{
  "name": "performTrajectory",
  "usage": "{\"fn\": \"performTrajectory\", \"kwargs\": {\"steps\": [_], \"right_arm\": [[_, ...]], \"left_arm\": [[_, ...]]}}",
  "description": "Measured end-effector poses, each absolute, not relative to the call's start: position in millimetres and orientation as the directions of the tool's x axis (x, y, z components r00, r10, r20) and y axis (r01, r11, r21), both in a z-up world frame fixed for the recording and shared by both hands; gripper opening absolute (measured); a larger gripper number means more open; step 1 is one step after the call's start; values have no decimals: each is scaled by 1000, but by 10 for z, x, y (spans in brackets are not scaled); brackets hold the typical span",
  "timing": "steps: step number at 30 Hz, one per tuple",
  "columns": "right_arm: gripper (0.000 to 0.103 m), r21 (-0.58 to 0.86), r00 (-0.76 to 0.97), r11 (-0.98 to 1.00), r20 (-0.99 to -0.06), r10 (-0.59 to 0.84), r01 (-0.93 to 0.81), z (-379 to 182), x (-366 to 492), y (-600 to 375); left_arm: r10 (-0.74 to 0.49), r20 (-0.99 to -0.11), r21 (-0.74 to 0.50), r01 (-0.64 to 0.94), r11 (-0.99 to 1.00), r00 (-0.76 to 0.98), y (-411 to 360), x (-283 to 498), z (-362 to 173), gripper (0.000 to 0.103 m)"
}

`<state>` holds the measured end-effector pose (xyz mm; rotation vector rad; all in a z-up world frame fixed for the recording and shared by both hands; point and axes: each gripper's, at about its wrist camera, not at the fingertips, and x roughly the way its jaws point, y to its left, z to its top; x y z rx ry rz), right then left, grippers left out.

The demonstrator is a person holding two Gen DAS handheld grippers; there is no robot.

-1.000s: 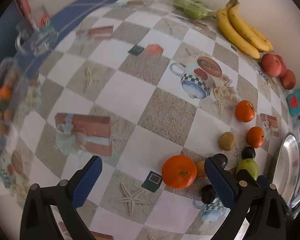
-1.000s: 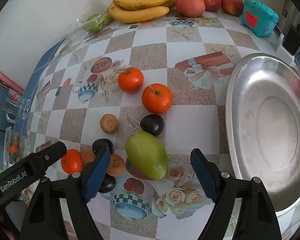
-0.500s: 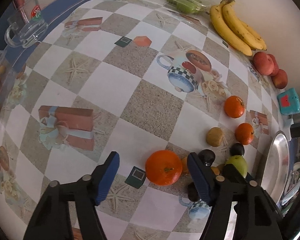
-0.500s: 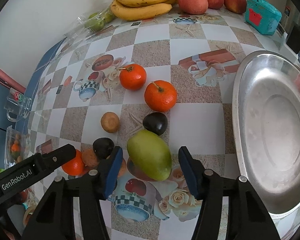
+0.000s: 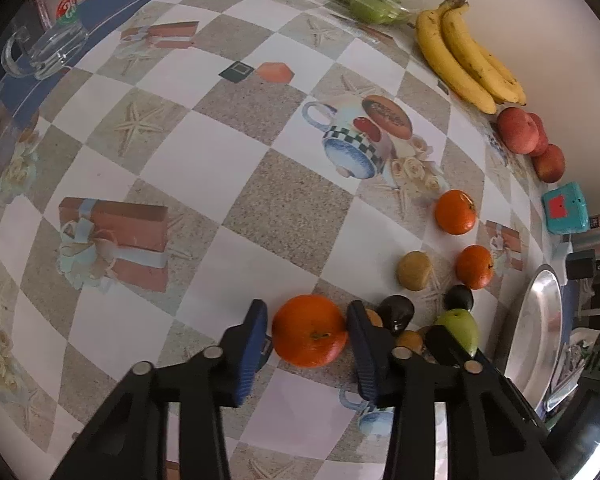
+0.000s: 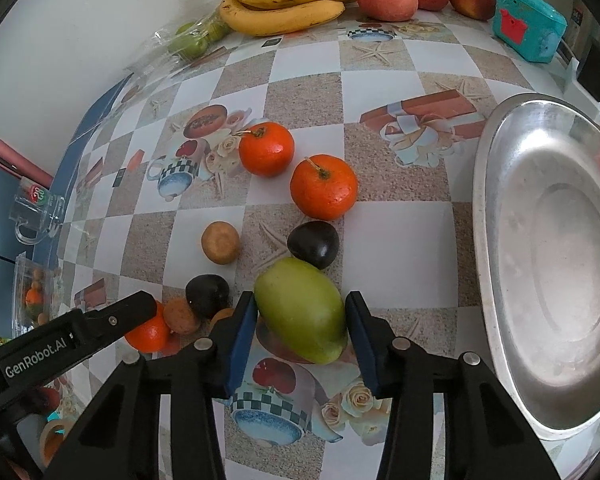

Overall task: Organize fruits
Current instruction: 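Grasp the green mango with the right gripper while the left gripper grasps a tangerine, then carry the mango with the right gripper while the left carries the tangerine over the steel bowl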

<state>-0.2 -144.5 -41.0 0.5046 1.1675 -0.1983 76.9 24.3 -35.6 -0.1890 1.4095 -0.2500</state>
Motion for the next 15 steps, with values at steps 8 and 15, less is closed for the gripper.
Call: {"fn": "performTrajectory", "kwargs": {"steps": [8,15], "right_arm": [[46,271,388,872,-916,104,407,-415,15,-1440],[46,274,389,871,-915,106,408,-427,24,-1446]], "left_arm": [[-279,-949,-273,63,960,147,212,780,-361,40],[-273,-947,-267,57,962,169,274,761,-310,39]]}}
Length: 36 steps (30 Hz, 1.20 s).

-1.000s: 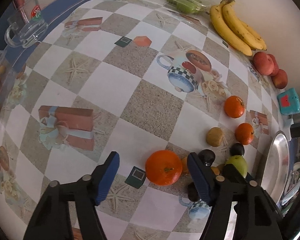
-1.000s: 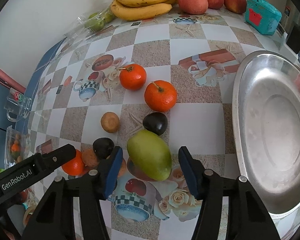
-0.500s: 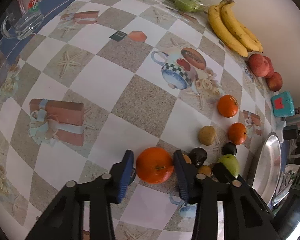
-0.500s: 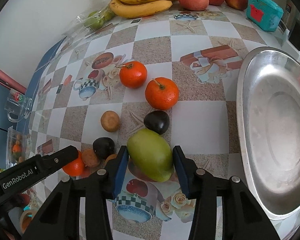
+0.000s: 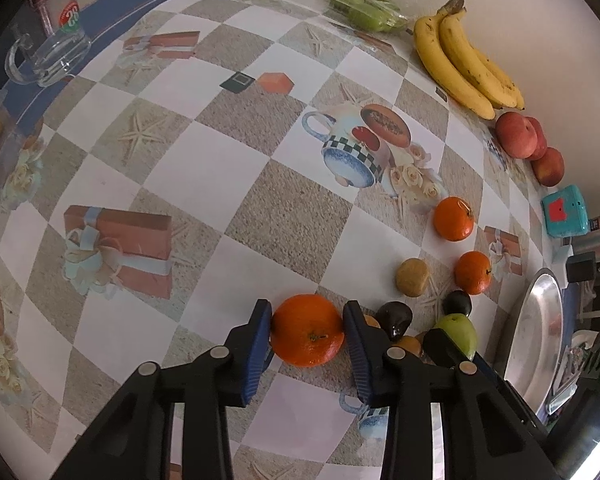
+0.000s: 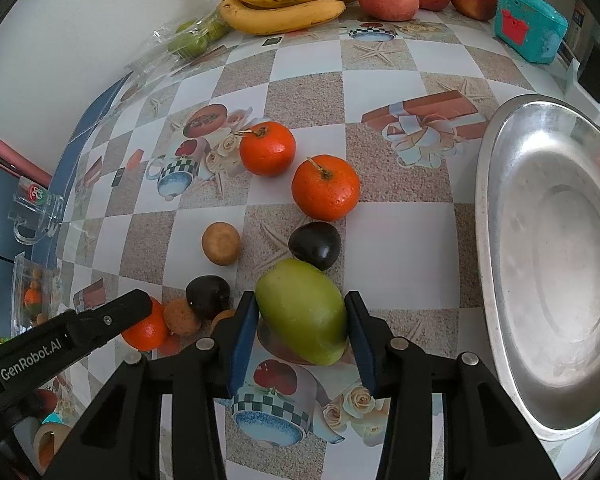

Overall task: Organize fruits
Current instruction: 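Carry the mango with the right gripper while the left carries the tangerine over the steel bowl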

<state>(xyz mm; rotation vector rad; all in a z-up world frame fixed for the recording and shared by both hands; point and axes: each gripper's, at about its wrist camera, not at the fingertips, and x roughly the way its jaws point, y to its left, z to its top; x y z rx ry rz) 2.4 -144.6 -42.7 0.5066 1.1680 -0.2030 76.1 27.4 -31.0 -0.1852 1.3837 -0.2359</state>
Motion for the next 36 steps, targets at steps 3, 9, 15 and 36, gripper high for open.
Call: {"fn": "performTrajectory", "kwargs": {"steps": [3,9,15,36], "right_arm": [[46,274,389,869,-915,105,412,-428,19,-1450],[45,273,388,869,-916,104,412,-424,35,-1440],[45,296,393,856,-912,120,424,-425,2,-1457],[45,381,467,806,-872,150,452,-135,-166,-1558]], "left_arm": [[-269,-948,-265,46,963,171,293,776,-312,39],[-252,-944,-250,34,968,212,332,784,-245,39],[-252,-936,-252,31,967,246,338,811,-184,39],[-255,-906,-255,46,966,337,316,845,37,39]]}}
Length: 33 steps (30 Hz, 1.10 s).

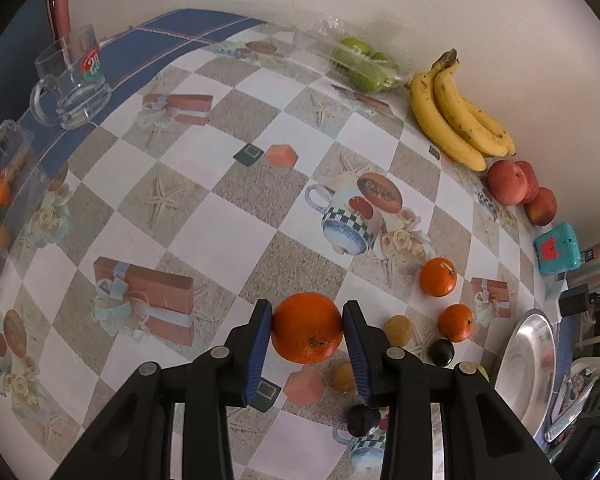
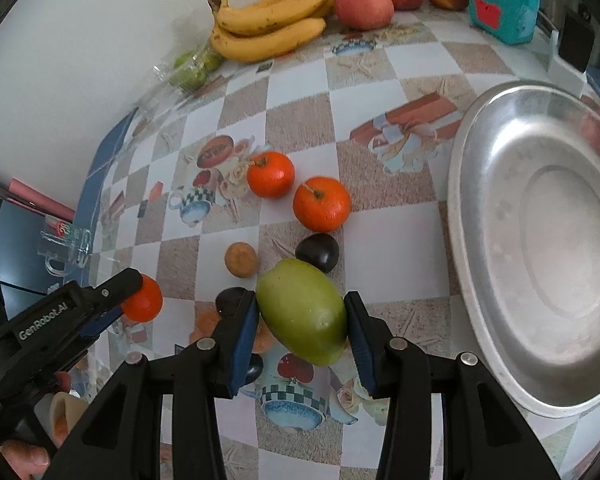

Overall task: Organize fruits
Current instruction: 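Carry the mango with the right gripper while the left carries the tangerine over the steel bowl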

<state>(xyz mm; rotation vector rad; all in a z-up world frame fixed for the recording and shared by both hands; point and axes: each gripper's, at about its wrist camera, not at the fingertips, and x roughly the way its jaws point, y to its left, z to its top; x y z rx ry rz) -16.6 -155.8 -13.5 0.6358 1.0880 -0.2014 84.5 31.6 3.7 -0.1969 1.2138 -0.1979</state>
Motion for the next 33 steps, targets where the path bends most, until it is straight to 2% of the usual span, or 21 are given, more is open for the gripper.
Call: {"fn": "performTrajectory", "kwargs": {"steps": [8,17,33], "right_arm": [[45,359,483,807,-869,107,468,1,-244,-1673],[45,297,456,772,-890,10,562,20,-406,-2068],[45,291,425,628,-902,-71,722,-38,-864,-2727]], "left_arm": [[-256,-893,-231,111,967,371,129,791,168,39],[-276,-896,-204,230,952,348,-305,707,247,39],[-398,-873,-190,554,811,283,-1684,185,378,39]]}}
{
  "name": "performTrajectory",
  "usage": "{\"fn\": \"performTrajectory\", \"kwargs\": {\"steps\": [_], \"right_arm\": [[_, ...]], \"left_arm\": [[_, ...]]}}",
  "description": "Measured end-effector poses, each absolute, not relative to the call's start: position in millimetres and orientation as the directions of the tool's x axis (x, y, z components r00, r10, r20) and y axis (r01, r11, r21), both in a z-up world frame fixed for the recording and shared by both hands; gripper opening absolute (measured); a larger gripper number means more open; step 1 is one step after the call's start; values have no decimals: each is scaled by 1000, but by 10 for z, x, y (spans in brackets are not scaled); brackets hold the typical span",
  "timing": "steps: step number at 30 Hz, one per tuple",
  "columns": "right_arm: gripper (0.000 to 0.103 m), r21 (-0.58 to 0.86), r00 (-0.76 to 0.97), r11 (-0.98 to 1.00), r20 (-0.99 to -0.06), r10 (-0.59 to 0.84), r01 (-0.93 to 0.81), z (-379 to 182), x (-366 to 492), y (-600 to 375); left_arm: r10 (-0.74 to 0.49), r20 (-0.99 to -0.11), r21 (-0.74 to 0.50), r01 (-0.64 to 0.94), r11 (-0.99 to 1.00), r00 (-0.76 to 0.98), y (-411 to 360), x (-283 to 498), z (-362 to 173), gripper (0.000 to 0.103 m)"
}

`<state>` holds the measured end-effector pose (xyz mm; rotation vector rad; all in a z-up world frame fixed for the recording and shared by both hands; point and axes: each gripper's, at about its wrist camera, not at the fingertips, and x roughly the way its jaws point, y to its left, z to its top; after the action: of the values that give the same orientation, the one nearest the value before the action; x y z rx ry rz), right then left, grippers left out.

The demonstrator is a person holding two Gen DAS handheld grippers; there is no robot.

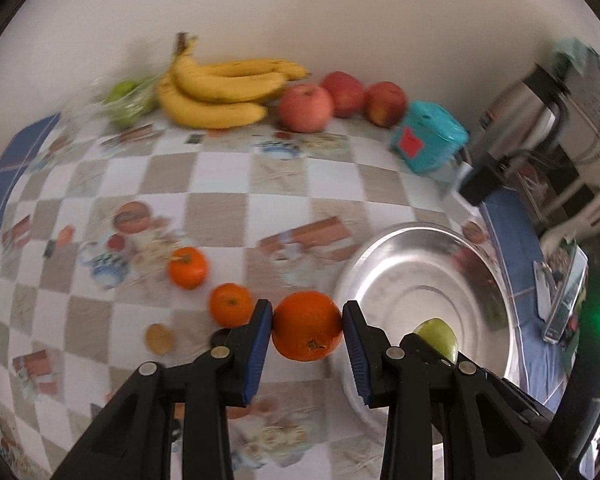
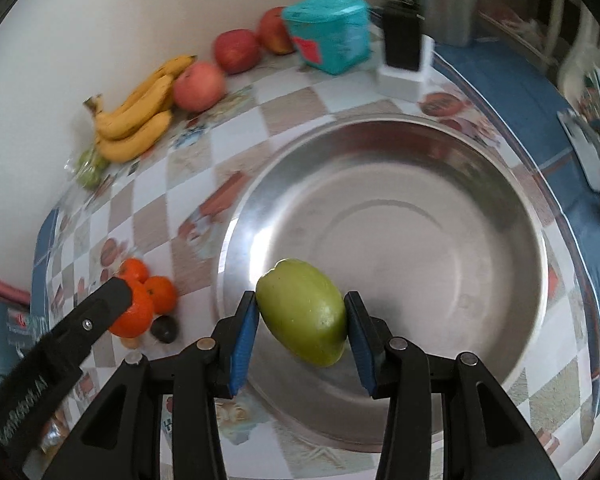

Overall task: Organize fruits
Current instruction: 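Carry the mango with the right gripper while the left carries the tangerine over the steel bowl, then open the right gripper to drop the mango while the left drops the tangerine into the bowl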

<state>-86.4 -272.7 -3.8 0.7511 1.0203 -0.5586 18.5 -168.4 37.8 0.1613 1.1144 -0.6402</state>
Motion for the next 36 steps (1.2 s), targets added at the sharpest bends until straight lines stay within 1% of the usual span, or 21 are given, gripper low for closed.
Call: {"fn": "performTrajectory", "kwargs": {"steps": [6,11,14,18,26,30,31,32,33,34,36], "right_arm": [[45,277,402,552,-908,-116,786,-49,-1096,-3012],[46,266,380,505,-915,-135,821,-105,-1253,-3171],[46,270,372,489,-920,-121,829,-180,-1284,-3239],[46,235,345,494,-927,-144,837,-196,-1308,-3259],[46,252,357,479,-923,-142,841,-214,-1321,-3257],[46,251,352,465,-925,-144,849,-215,-1349,-3274],[47,255,355,462,-924,-143,849,-212,-1354,-3278],[51,259,361,462,-921,-146,848,-196,-1366,-3277],[53,260,366,464,-918,-154,847,-172,-1369,-3276],[55,260,370,466,-915,-162,846,-145,-1366,-3272],[56,266,382,468,-908,-171,843,-91,-1370,-3266]], "left_arm": [[-415,-864,-158,630,760,285,-1936,-13,312,39],[-389,-879,-102,688,719,276,-2131,-199,132,39],[-376,-888,-92,700,708,263,-2183,-256,35,39],[-360,-895,-66,719,692,264,-2238,-331,-36,39],[-349,-888,-13,740,672,301,-2285,-430,-51,40],[-358,-888,-29,742,670,289,-2275,-433,-43,40],[-361,-888,-32,742,669,287,-2270,-435,-37,42],[-362,-887,-34,743,669,286,-2267,-438,-27,46],[-365,-886,-36,743,668,285,-2263,-440,-20,48],[-366,-886,-38,742,669,285,-2258,-441,-13,49],[-369,-884,-40,741,670,286,-2243,-442,7,49]]}}
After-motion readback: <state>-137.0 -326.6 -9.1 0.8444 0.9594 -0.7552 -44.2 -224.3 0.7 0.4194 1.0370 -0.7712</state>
